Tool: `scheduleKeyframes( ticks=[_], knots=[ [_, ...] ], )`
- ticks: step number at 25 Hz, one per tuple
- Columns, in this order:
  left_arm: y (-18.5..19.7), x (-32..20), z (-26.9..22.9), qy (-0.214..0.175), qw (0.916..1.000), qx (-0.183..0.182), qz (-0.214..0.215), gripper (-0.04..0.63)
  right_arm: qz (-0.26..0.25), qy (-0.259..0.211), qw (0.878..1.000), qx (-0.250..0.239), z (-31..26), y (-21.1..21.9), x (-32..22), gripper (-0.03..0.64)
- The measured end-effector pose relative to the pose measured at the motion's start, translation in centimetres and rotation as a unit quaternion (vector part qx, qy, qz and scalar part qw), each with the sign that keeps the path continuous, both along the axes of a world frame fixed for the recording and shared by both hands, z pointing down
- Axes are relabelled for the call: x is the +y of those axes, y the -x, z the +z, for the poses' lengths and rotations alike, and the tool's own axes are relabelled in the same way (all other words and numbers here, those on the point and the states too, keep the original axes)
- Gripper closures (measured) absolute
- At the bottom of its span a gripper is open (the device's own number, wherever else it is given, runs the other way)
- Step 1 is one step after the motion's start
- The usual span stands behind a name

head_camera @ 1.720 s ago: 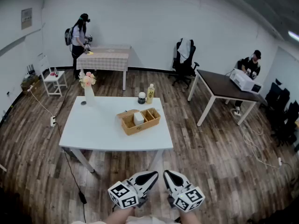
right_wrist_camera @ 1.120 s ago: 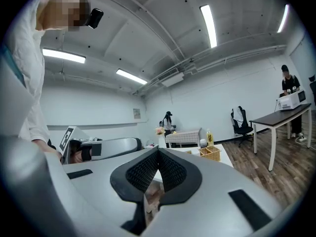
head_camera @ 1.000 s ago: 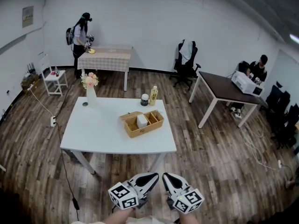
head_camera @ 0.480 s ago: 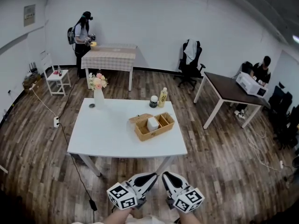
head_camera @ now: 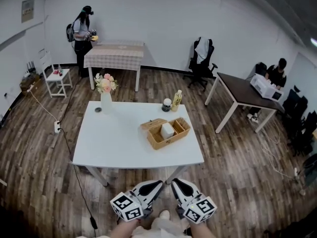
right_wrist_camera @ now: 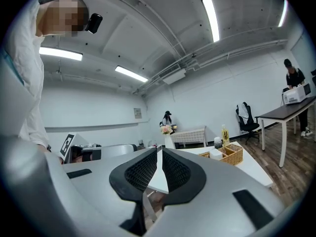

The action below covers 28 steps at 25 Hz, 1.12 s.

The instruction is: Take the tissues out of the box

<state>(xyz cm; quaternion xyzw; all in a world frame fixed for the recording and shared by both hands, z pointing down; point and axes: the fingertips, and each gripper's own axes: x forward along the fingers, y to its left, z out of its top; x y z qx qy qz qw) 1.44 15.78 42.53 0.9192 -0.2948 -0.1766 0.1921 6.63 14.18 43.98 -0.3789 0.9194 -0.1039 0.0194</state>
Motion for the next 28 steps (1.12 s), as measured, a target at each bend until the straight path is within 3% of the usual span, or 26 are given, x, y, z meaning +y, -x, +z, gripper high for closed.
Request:
scheduleKeyframes(
  ticks=[9,21,28],
  knots=[
    [0.4,-5.5,1.5,0.011,0.9999,-0.005,0.004,0.595,-0.007,0.007,1.0,0.003,1.7,1.1,-6.4,0.58],
    [0.9,-19.4,0.8,0.024,0.9991,-0.028,-0.02,0.594,-0.025,0.02,0.999,-0.002,2.1,1.1,-21.7,0.58],
    [0.3,-25.6,0.3,0.027,0.9989,-0.028,-0.025,0.594,-0.044,0.028,0.999,0.002,1.8,1.4,-27.9,0.58]
  ],
)
